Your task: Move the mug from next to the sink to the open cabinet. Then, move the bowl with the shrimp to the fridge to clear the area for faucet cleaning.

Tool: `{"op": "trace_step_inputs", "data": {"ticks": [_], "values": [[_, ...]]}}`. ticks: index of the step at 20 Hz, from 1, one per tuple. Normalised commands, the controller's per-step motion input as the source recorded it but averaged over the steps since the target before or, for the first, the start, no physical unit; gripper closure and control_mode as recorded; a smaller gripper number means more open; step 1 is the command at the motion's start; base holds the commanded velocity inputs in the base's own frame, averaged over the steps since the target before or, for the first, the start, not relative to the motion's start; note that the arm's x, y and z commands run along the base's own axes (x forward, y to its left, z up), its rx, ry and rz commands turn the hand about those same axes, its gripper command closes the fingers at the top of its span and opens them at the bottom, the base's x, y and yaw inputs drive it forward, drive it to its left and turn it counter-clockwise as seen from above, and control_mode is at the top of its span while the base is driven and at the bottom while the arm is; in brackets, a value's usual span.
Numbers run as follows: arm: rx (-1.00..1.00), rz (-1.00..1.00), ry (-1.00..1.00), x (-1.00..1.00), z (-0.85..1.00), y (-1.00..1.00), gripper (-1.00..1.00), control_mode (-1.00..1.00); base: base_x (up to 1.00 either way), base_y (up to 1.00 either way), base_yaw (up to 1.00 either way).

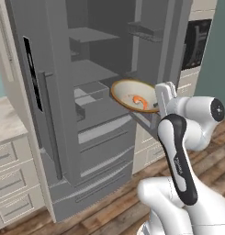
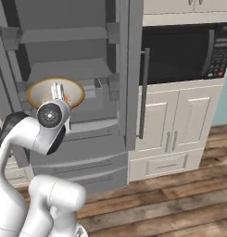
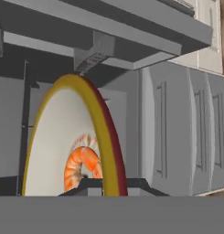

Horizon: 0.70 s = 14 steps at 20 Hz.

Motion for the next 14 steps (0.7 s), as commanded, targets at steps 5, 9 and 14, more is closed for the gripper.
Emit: {"op": "trace_step_inputs", "data": {"ticks": [5, 9, 14], "values": [[0.0, 0.0, 0.0, 0.0, 0.0, 0.0, 1.0, 1.0, 0.41, -0.1, 0.29], [0.0, 0.0, 0.0, 0.0, 0.0, 0.0, 1.0, 1.0, 0.47, -0.15, 0.27], [0.0, 0.0, 0.0, 0.0, 0.0, 0.0, 1.0, 1.0, 0.59, -0.04, 0.15]]}}
